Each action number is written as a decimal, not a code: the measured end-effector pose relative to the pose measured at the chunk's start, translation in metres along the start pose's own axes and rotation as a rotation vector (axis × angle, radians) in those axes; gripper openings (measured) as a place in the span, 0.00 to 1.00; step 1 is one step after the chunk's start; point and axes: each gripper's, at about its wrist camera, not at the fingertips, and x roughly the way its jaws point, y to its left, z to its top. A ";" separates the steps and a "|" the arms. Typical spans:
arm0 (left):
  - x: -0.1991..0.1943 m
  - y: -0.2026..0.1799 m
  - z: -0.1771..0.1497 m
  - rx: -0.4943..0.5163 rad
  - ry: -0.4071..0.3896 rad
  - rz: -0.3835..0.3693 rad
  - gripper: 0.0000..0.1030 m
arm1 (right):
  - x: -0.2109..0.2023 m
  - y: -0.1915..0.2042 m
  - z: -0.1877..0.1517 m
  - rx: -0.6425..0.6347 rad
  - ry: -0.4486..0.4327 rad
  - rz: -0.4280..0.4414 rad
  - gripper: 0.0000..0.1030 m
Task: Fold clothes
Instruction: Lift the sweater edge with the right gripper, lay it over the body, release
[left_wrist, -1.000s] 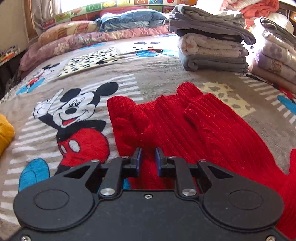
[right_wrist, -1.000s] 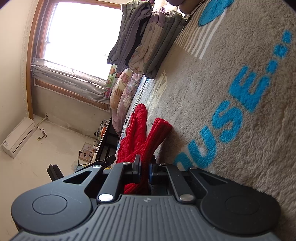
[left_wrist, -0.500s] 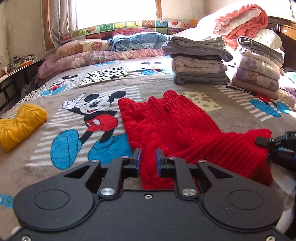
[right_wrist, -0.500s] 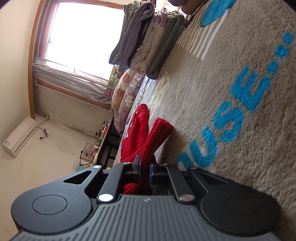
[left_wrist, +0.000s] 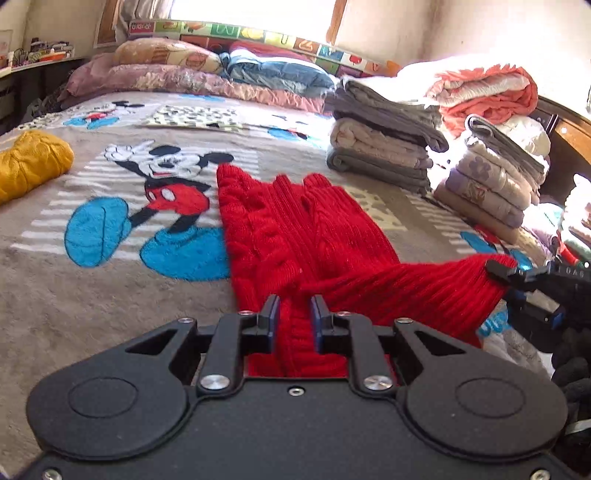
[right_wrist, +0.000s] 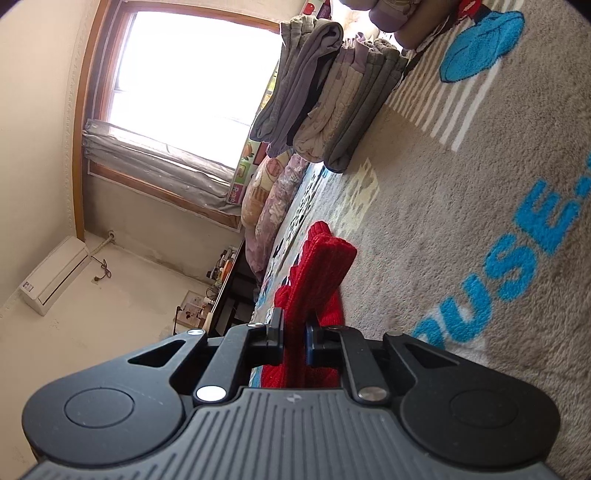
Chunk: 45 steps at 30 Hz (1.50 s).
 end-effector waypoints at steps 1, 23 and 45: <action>0.007 -0.005 -0.009 0.030 0.027 -0.007 0.22 | 0.000 0.003 0.000 -0.002 -0.003 -0.003 0.13; -0.021 -0.022 -0.029 0.134 0.141 -0.083 0.50 | 0.013 0.080 0.022 -0.132 -0.003 -0.058 0.10; -0.012 -0.031 -0.029 0.285 0.144 -0.107 0.58 | 0.055 0.120 0.026 -0.258 0.125 -0.213 0.10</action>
